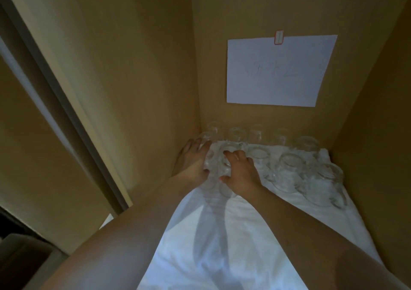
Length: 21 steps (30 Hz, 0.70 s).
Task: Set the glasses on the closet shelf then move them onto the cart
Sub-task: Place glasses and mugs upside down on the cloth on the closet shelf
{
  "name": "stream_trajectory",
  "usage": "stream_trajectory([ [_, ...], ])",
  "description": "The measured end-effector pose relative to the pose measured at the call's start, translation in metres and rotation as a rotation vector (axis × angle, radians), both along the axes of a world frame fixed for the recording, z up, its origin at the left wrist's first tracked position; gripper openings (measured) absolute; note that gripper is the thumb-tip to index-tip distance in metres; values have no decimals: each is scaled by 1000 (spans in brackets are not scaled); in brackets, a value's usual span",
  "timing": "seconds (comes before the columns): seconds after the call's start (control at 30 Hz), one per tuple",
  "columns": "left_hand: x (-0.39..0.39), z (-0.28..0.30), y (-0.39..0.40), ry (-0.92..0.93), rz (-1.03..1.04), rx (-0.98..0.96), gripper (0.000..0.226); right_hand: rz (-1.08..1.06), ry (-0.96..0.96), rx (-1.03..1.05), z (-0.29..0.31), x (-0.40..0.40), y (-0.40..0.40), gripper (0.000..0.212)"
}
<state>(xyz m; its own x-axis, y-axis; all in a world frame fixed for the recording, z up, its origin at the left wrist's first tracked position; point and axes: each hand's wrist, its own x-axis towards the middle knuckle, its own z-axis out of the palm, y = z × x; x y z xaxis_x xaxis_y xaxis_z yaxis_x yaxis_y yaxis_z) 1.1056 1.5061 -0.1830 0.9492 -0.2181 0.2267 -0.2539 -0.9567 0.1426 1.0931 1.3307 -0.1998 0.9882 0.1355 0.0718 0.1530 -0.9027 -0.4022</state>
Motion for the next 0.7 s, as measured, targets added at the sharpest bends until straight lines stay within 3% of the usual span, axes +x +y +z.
stream_trajectory([
  [0.17,-16,10,2,-24,19,-59,91,1,24,12,11,-14,1,98],
  [0.47,-57,29,10,-115,-56,-117,79,-81,-35,-48,34,-57,8,96],
  [0.7,-110,44,26,-78,-117,-105,82,-147,-32,-94,42,-113,28,96],
])
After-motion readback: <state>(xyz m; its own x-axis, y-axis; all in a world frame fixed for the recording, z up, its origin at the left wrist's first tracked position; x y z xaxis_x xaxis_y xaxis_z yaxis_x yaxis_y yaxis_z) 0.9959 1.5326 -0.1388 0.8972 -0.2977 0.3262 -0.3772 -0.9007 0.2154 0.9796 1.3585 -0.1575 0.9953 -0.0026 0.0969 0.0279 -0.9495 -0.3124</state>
